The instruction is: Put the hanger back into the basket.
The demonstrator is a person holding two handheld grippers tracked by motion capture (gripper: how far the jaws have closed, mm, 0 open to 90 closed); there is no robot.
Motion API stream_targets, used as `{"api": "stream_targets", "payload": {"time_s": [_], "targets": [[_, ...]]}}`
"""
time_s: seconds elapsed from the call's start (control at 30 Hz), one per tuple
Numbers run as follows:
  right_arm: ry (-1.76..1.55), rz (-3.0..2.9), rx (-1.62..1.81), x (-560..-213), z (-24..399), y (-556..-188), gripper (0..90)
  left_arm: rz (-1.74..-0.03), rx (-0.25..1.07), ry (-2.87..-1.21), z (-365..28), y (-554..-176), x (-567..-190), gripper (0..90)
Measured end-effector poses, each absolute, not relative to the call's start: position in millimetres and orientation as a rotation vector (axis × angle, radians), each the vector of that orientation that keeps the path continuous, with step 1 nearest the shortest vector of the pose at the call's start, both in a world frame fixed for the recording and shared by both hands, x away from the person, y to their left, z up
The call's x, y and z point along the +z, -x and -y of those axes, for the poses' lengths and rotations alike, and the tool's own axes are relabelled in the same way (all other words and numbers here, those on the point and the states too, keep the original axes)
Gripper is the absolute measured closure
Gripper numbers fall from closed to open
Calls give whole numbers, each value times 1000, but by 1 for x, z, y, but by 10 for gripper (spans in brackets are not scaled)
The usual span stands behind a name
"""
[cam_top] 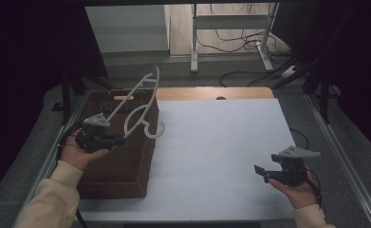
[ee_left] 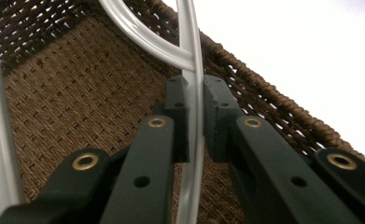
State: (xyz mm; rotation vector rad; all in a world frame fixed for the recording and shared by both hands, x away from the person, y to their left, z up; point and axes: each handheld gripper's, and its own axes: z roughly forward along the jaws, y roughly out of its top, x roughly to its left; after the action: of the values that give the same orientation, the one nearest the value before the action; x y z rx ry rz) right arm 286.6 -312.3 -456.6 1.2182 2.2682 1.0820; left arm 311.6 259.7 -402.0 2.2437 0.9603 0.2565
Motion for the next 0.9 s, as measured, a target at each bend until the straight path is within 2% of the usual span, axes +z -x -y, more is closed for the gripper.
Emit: {"api": "stream_targets", "payload": {"time_s": [0.9], "targets": [[-1217, -2272, 1076, -457, 312, -287, 188, -1013, 209, -2279, -280, -311, -421, 818]]}}
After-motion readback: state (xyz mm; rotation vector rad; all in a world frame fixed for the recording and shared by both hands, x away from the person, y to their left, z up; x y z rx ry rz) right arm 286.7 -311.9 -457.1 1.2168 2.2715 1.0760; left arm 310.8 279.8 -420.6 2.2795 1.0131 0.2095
